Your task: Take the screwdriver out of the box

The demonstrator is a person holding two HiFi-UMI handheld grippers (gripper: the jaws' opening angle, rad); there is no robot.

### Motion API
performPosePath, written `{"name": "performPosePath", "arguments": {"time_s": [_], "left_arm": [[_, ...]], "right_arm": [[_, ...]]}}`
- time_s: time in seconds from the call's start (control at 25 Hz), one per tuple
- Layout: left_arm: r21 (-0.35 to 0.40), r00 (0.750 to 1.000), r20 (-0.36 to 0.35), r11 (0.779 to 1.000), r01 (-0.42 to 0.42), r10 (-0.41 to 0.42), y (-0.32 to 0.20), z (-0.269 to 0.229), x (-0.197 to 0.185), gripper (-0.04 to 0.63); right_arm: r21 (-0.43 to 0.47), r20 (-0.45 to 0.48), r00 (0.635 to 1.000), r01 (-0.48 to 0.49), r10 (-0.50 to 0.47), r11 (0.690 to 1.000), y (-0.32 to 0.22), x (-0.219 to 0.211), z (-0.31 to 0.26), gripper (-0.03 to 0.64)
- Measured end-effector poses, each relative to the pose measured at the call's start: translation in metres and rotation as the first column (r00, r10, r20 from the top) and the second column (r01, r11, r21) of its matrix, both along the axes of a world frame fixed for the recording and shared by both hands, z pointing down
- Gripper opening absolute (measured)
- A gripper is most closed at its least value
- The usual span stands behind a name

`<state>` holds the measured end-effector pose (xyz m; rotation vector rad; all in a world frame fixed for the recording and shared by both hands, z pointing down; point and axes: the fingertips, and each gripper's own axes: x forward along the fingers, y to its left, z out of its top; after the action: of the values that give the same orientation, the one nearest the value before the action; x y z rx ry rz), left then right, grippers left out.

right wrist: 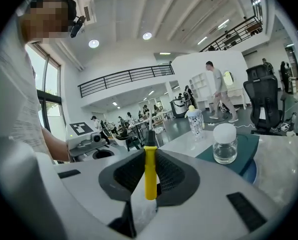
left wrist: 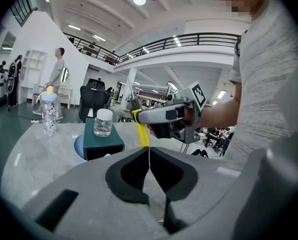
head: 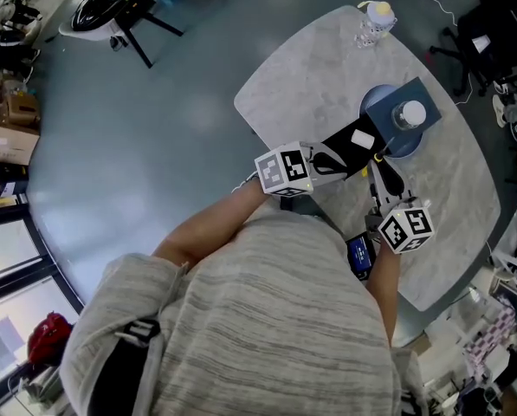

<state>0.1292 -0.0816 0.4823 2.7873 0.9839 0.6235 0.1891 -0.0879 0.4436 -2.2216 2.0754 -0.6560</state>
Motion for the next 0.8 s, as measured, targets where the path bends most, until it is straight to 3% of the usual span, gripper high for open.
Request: {"name": "performPosePath", "arguments": {"time_s": [0.4, 0.8], "left_arm": [[-0.008, 0.999, -0.034, 1.000, 0.000, 0.000, -0.005, -0.012, -0.004, 0.017], [-0.114, 0.997, -0.034, 0.992, 0.060, -0.064, -0.007, -0.013, -0.001, 0.017]], "right_arm": [[0.069, 0.009, 1.000, 0.003, -0.004, 0.998, 0.006, -0.008, -0.032, 0.064], [0.094, 0.004, 0.999, 0.032, -0.033, 0.995, 0.012, -0.003, -0.047, 0.064]]}}
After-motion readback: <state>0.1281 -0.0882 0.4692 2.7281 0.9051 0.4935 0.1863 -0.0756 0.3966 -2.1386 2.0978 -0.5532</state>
